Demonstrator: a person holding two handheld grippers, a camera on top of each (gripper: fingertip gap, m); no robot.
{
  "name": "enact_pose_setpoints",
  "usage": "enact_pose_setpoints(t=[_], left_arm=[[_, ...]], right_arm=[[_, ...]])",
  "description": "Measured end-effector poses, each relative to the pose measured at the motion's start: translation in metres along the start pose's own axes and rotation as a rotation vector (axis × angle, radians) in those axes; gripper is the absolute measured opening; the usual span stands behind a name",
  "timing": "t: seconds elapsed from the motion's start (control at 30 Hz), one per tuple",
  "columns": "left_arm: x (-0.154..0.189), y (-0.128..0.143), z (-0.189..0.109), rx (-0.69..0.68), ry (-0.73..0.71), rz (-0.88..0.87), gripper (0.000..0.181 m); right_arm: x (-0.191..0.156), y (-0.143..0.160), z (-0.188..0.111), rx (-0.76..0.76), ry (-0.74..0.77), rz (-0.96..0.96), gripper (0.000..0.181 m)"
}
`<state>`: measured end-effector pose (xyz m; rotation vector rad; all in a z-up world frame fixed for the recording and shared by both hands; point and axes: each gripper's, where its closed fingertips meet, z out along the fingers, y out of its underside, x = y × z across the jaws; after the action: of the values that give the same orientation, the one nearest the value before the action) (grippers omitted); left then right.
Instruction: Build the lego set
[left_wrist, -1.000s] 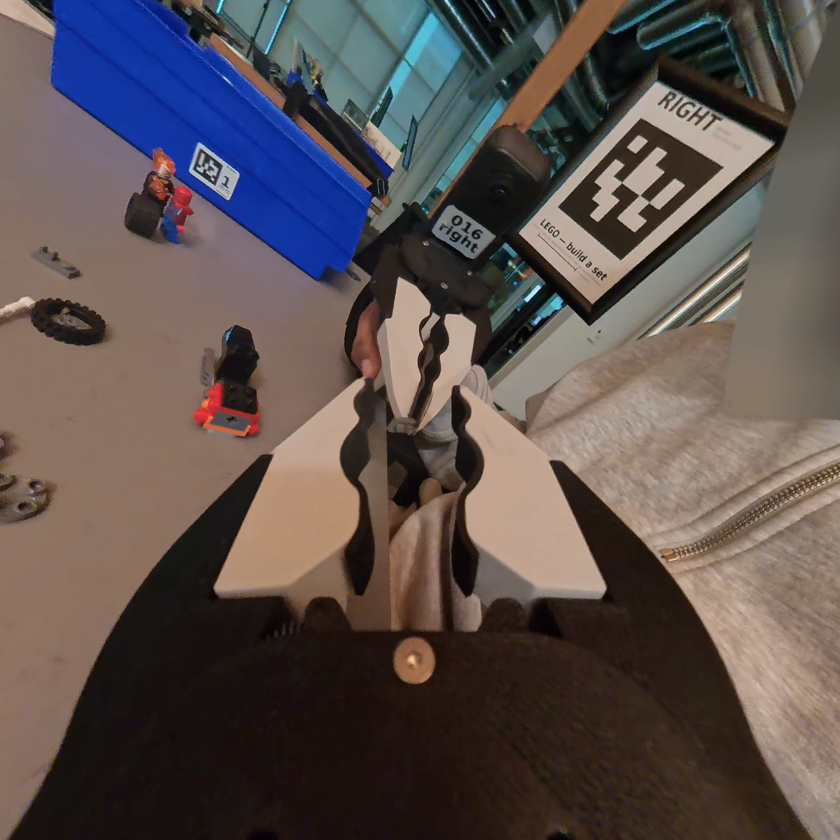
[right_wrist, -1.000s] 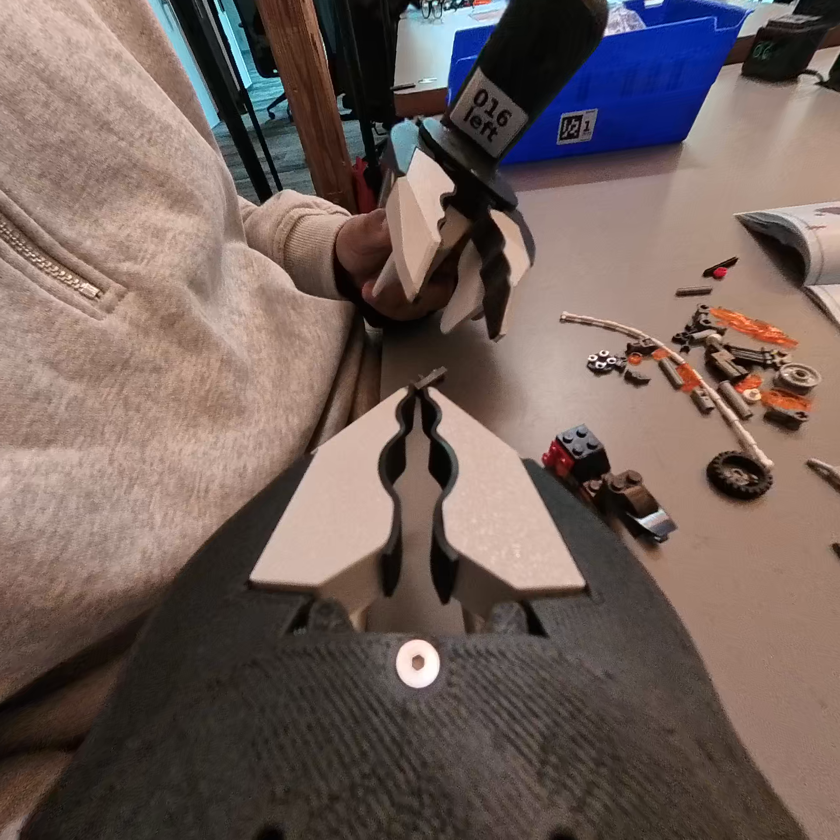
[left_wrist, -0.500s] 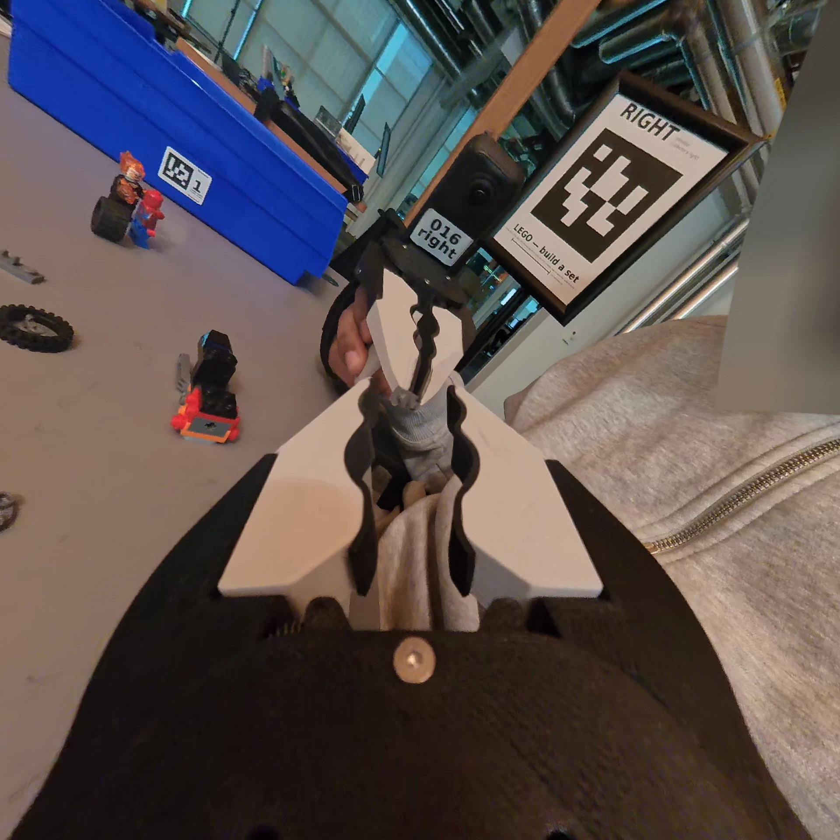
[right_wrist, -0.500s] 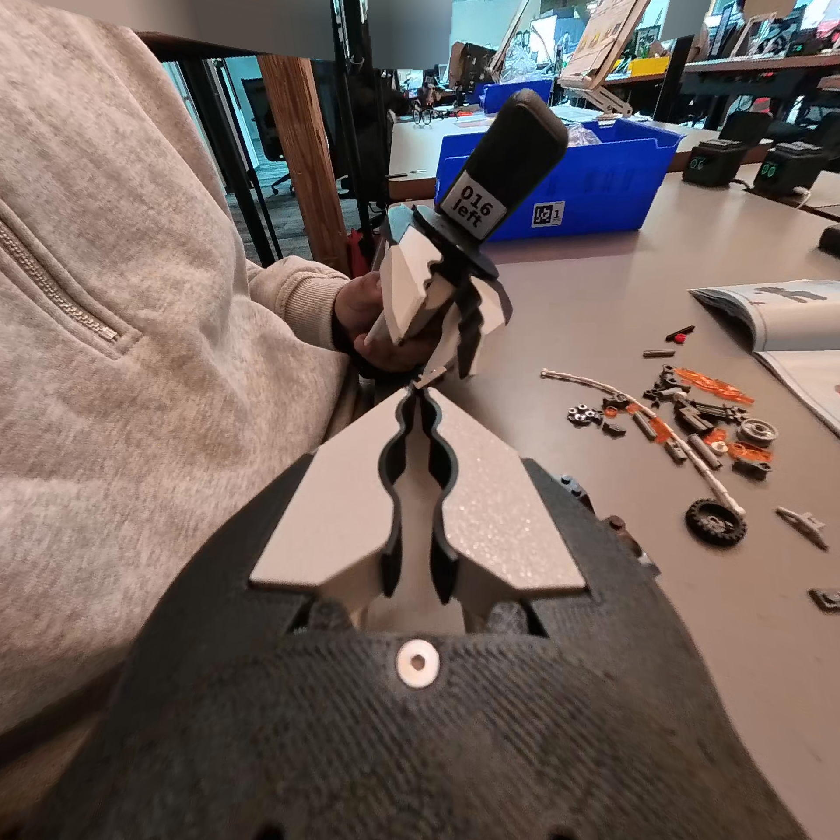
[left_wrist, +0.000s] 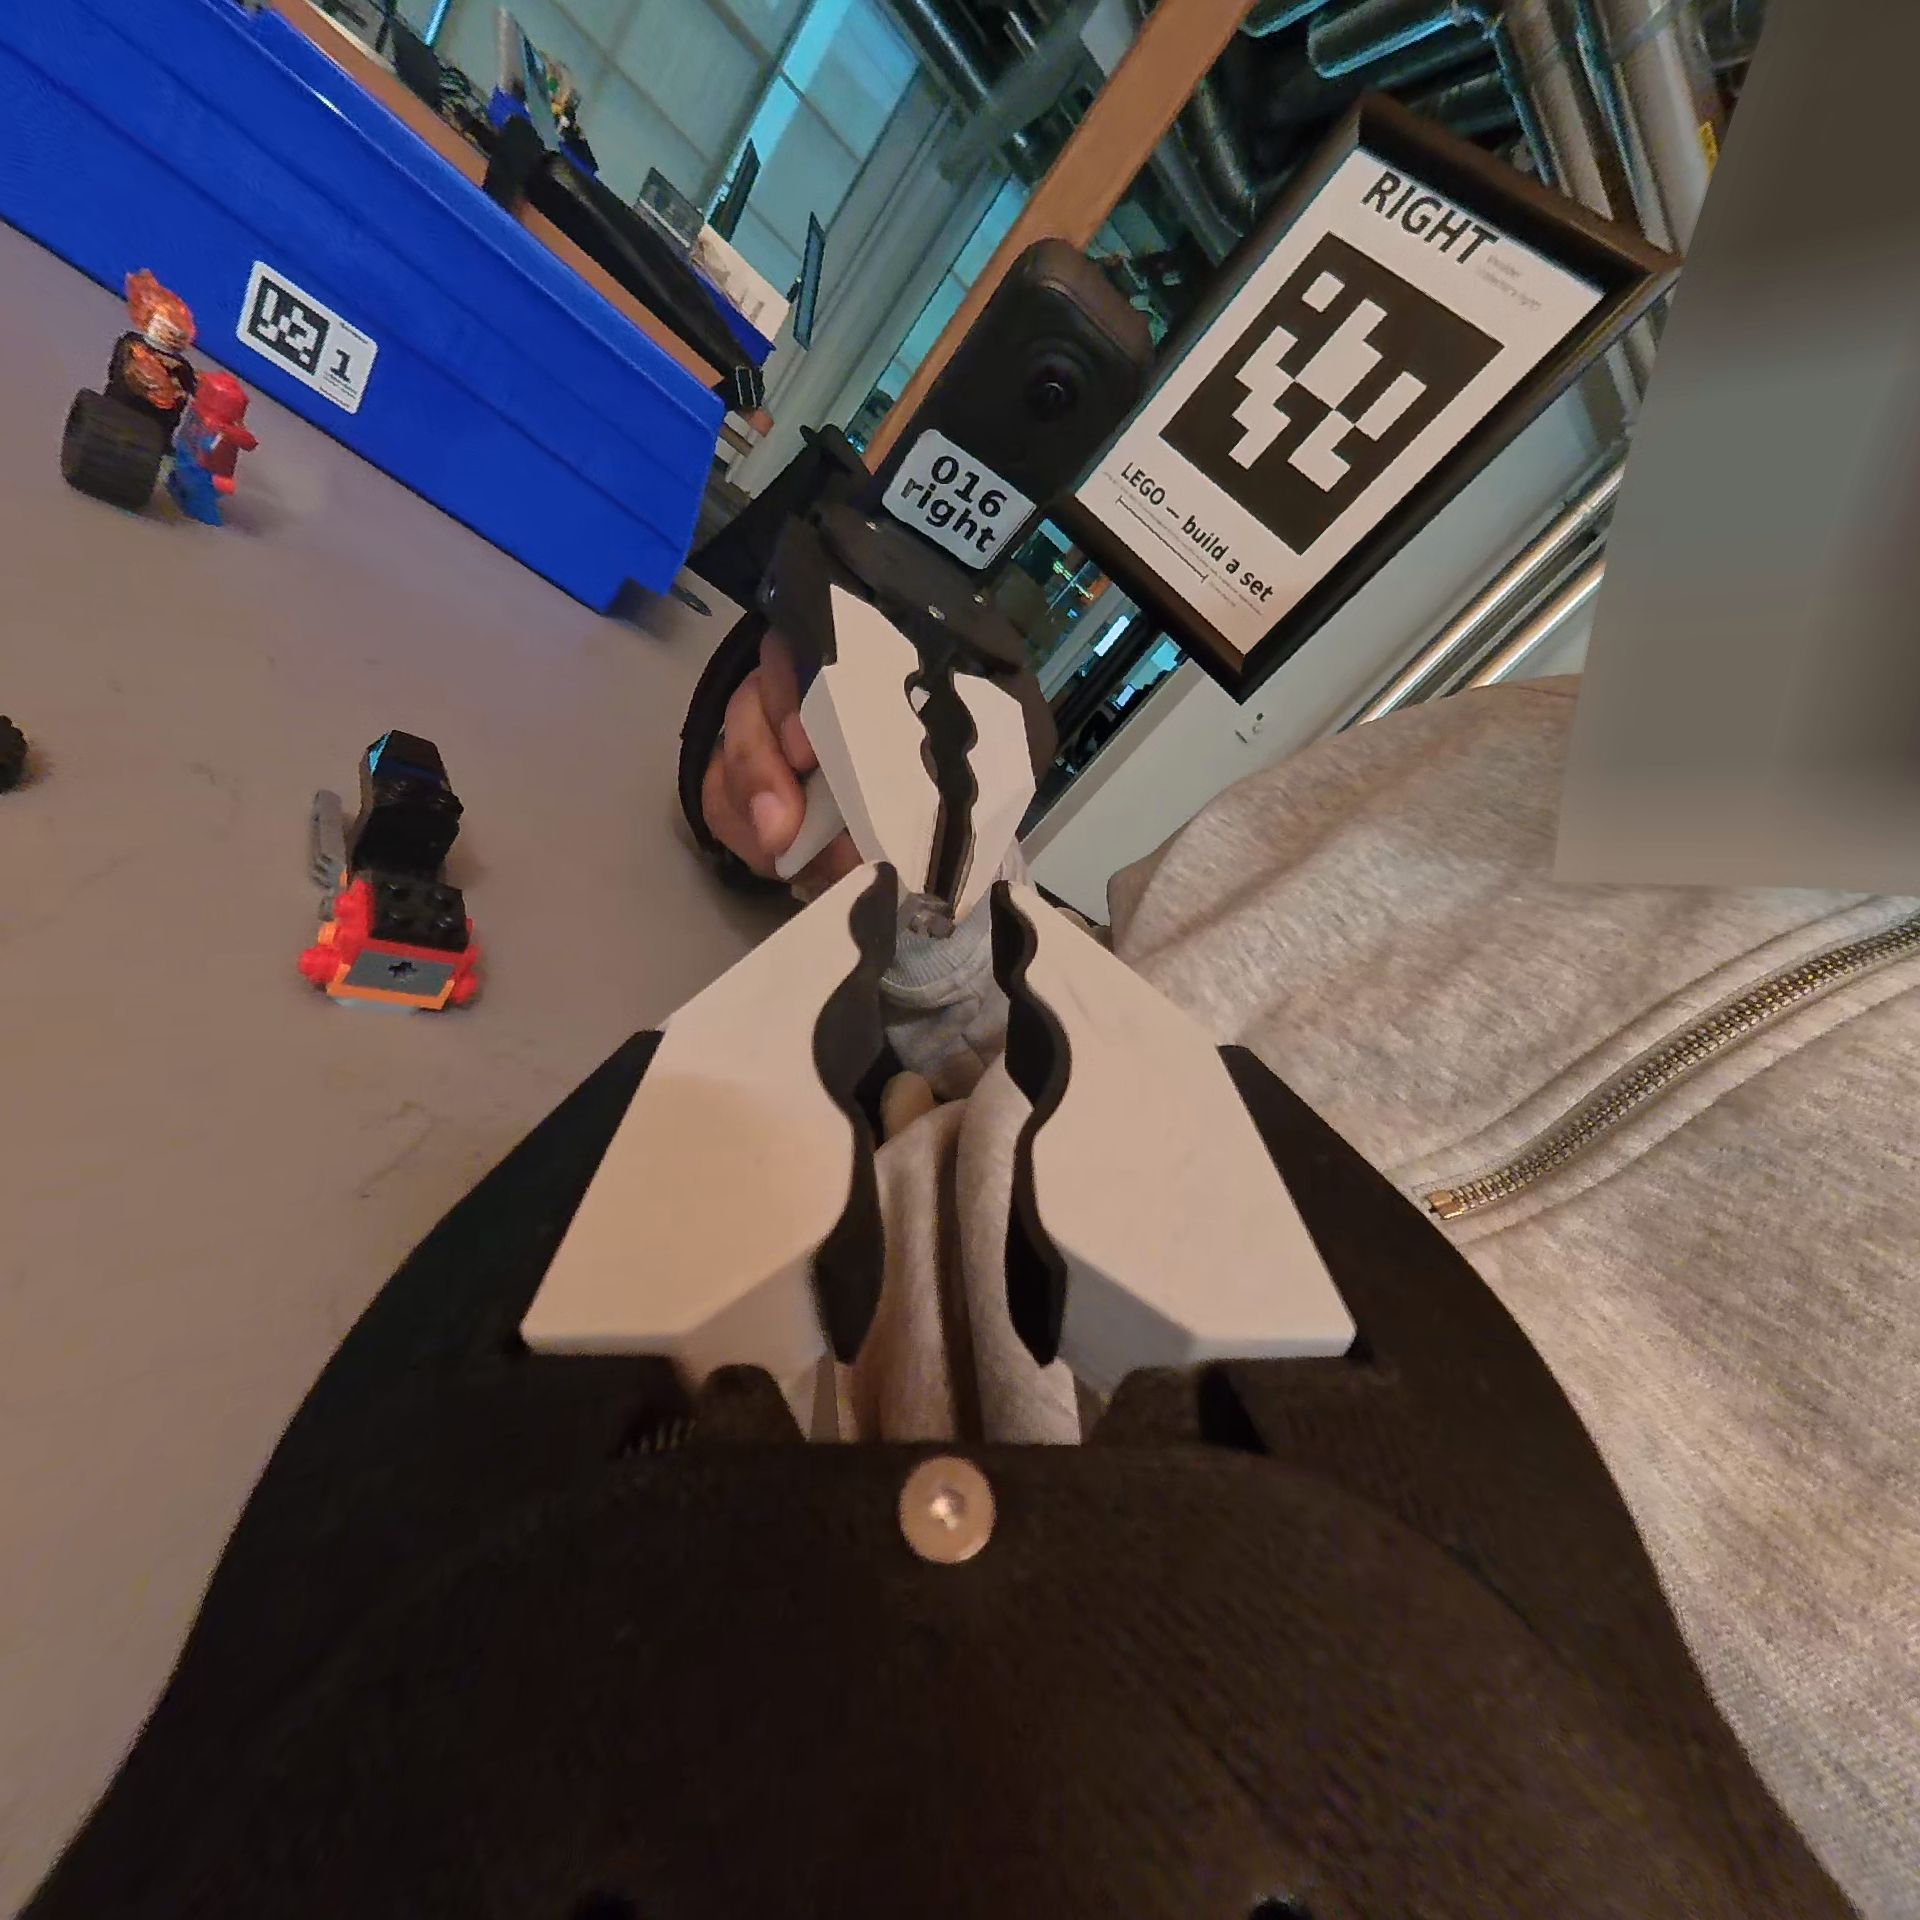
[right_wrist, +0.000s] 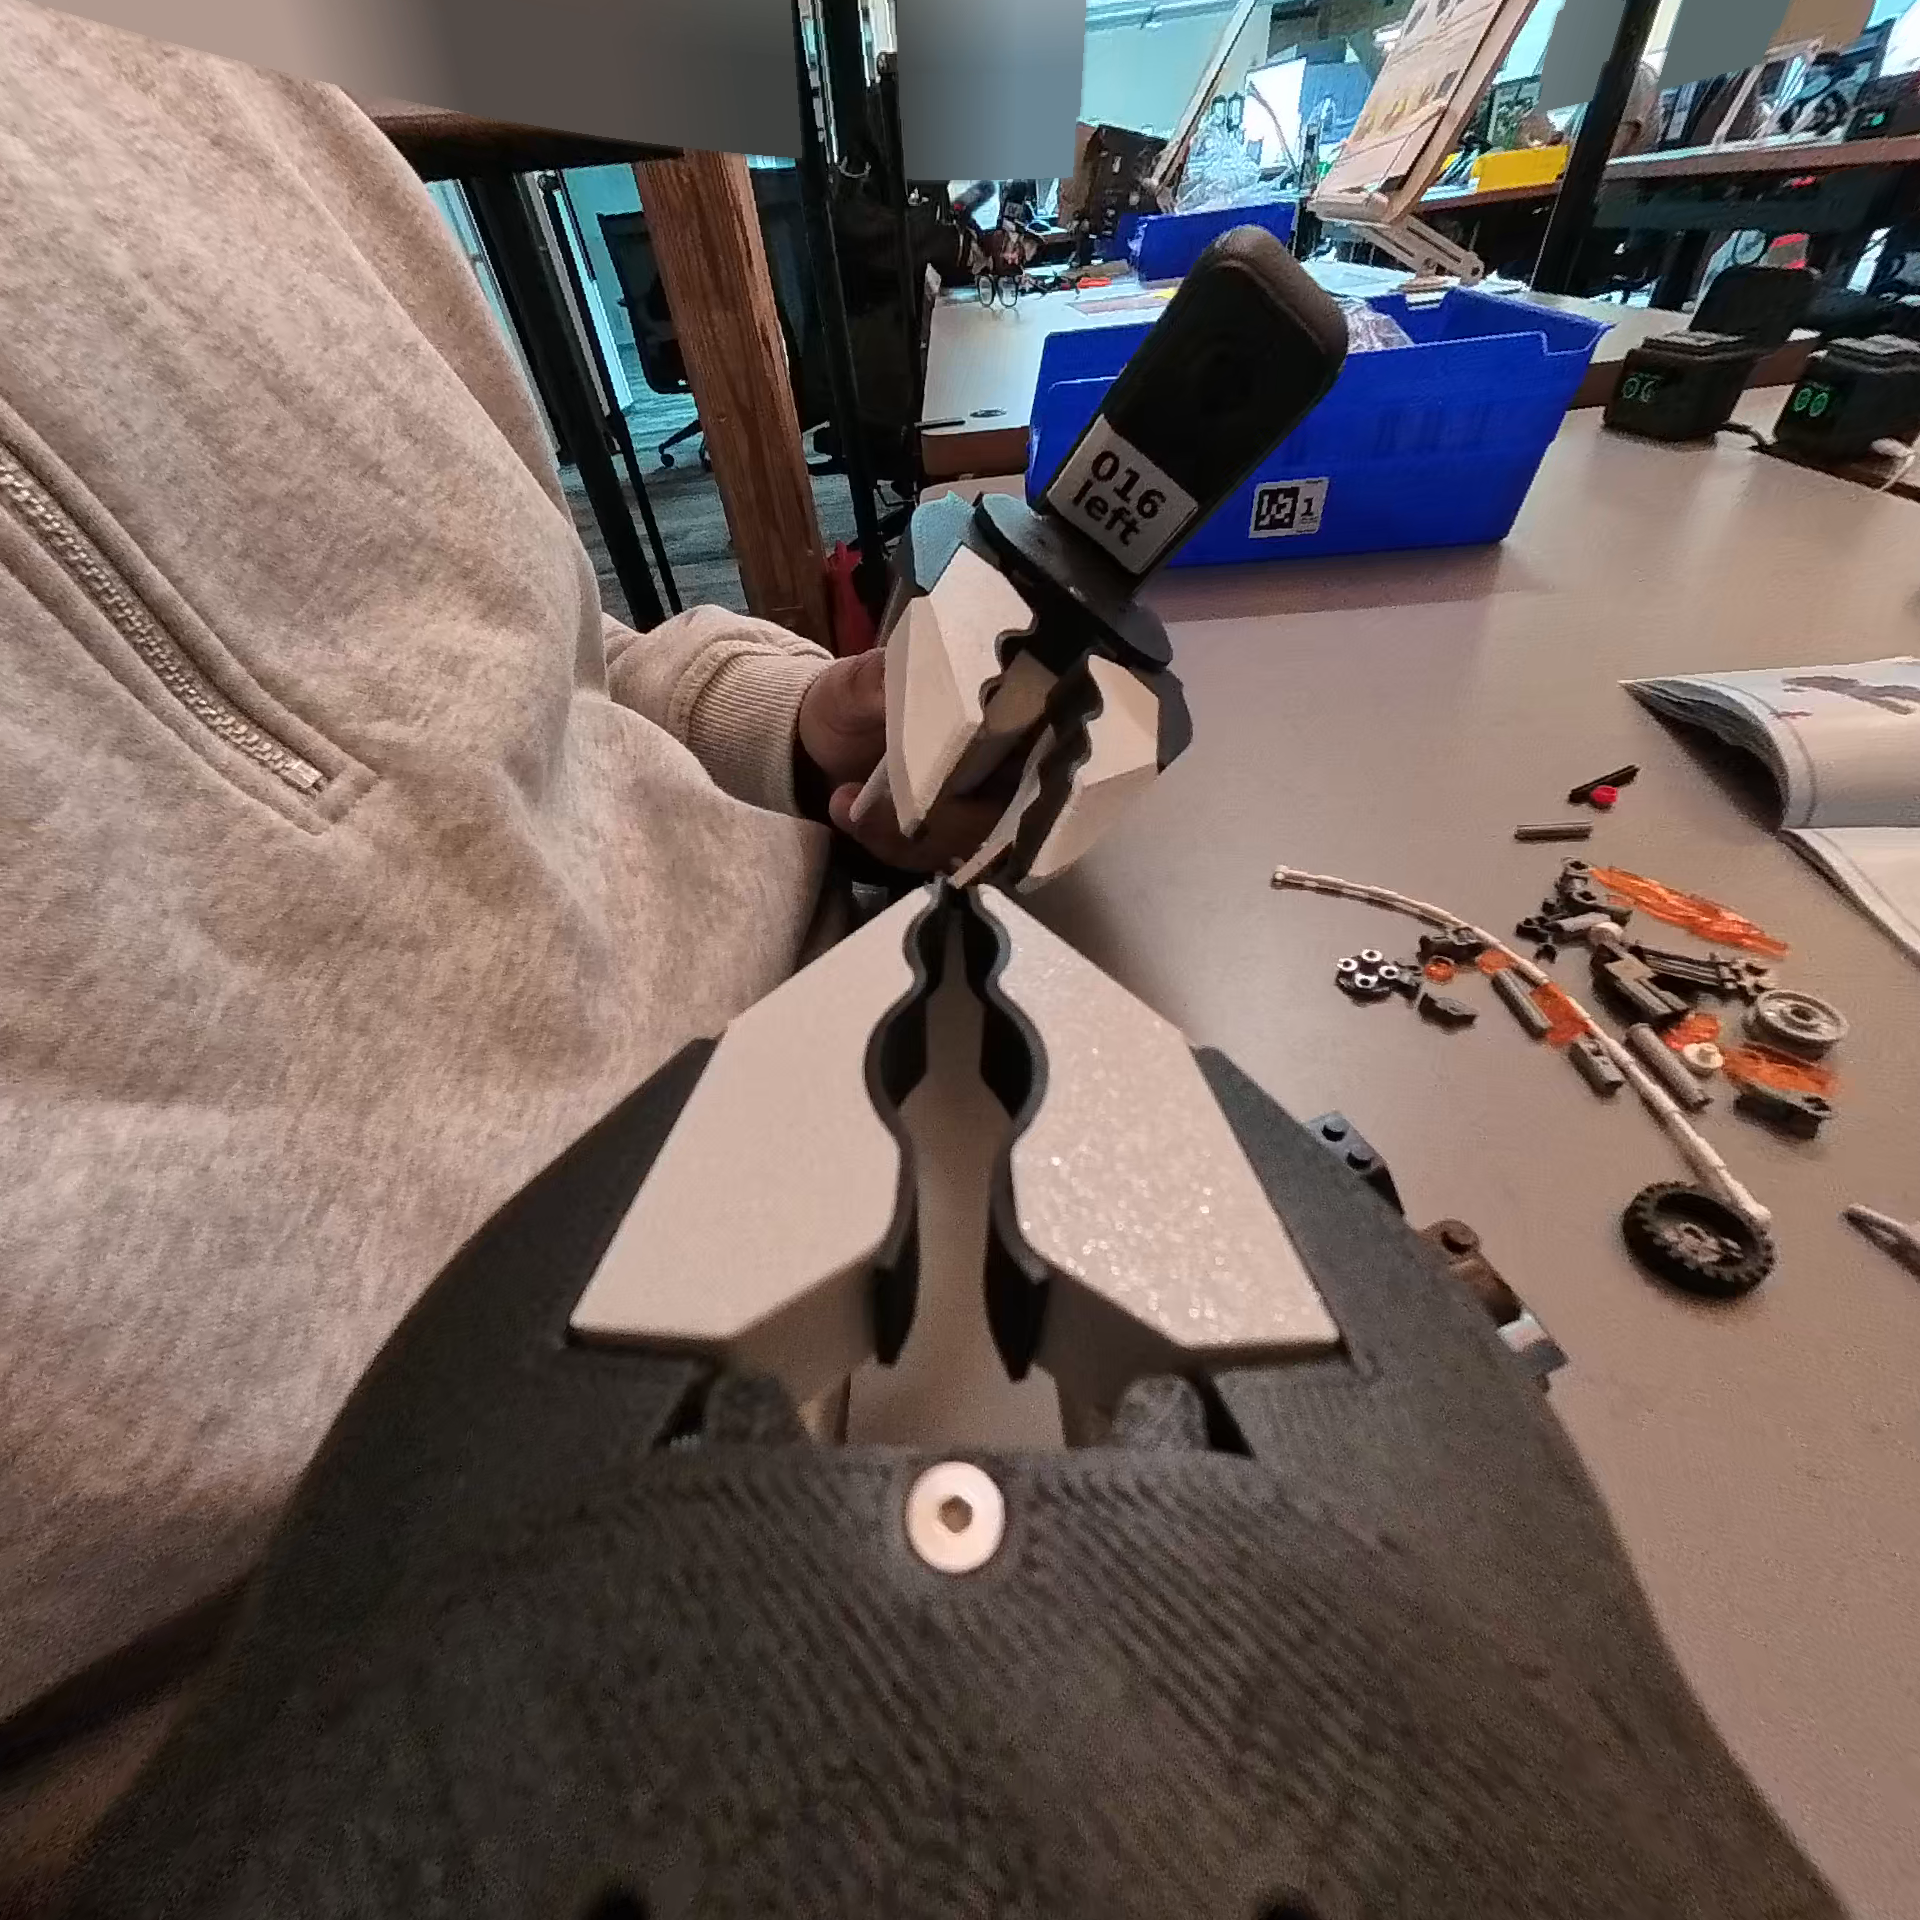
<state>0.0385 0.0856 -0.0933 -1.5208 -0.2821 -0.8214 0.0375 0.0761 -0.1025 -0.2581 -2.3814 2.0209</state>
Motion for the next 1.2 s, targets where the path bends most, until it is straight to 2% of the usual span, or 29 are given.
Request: enact_pose_setpoints(t=[0.2, 0.83, 0.97, 1.1, 1.2], left_arm=[[-0.001, -0.002, -0.001, 0.01, 0.003, -0.015, 0.004], [-0.011, -0.01, -0.008, 0.053, -0.075, 0.005, 0.001], [-0.019, -0.02, -0.016, 0.125, -0.128, 0.018, 0.001], [-0.034, -0.041, -0.037, 0.291, -0.219, -0.012, 0.0], [-0.038, -0.053, -0.049, 0.406, -0.244, -0.025, 0.001]], right_arm=[[0.001, -0.004, -0.001, 0.026, -0.004, 0.012, 0.0], [0.019, -0.002, 0.001, 0.013, 0.11, 0.044, 0.0], [0.036, -0.003, -0.002, 0.024, 0.216, 0.08, 0.002], [0.063, -0.006, -0.007, 0.044, 0.459, 0.05, 0.014], [0.068, -0.01, 0.0, 0.052, 0.6, 0.009, 0.018]])
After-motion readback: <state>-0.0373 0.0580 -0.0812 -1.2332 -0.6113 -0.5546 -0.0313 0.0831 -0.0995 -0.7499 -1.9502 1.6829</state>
